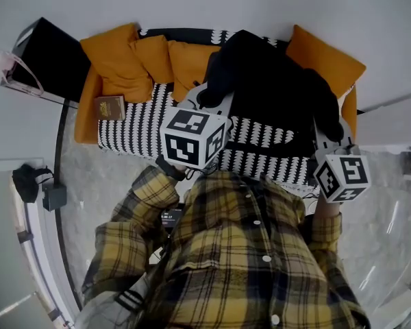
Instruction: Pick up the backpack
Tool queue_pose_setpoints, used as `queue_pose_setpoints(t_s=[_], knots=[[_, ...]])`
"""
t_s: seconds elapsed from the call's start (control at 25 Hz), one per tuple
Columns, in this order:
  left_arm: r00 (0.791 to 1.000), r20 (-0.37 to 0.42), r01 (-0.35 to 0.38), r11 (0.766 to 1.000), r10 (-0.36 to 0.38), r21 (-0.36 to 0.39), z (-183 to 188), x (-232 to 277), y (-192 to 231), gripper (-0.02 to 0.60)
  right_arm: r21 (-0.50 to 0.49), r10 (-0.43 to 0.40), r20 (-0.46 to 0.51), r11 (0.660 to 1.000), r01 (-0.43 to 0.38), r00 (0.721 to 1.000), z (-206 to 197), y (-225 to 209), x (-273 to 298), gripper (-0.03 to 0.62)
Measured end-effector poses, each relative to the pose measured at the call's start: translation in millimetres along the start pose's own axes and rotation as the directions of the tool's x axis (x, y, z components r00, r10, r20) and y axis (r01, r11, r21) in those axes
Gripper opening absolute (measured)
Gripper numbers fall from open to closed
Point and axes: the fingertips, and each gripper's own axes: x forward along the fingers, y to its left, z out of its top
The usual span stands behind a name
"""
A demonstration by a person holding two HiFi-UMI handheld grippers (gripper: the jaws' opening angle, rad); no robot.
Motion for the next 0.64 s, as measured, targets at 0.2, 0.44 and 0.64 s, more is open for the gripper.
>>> queue_pose_setpoints(t_s=[0.2,0.44,0.64], knots=[[1.000,-0.005,0.004,1.000,-0.004,0.001,-3.6,-0.7,0.8,0.043,0.010,-0.001,-0.006,1.000,0.001,1.000,-4.1,1.2,-0.1,0.028],[1.000,-0.012,0.003,1.000,-0.003,-0.002,-8.7,-1.1,-0.7,0.043,0.014,0.001,-0.014,1.000,-0.001,1.000,-8.2,0.9,-1.3,0.028],[1.000,-0.015,0.004,1.000,-0.004,0.004,-11.2,-4.0,-1.3,0.043,0.019,-0.001,-0.013,1.000,0.002,1.000,-10.7,3.3,-3.9,0.028]])
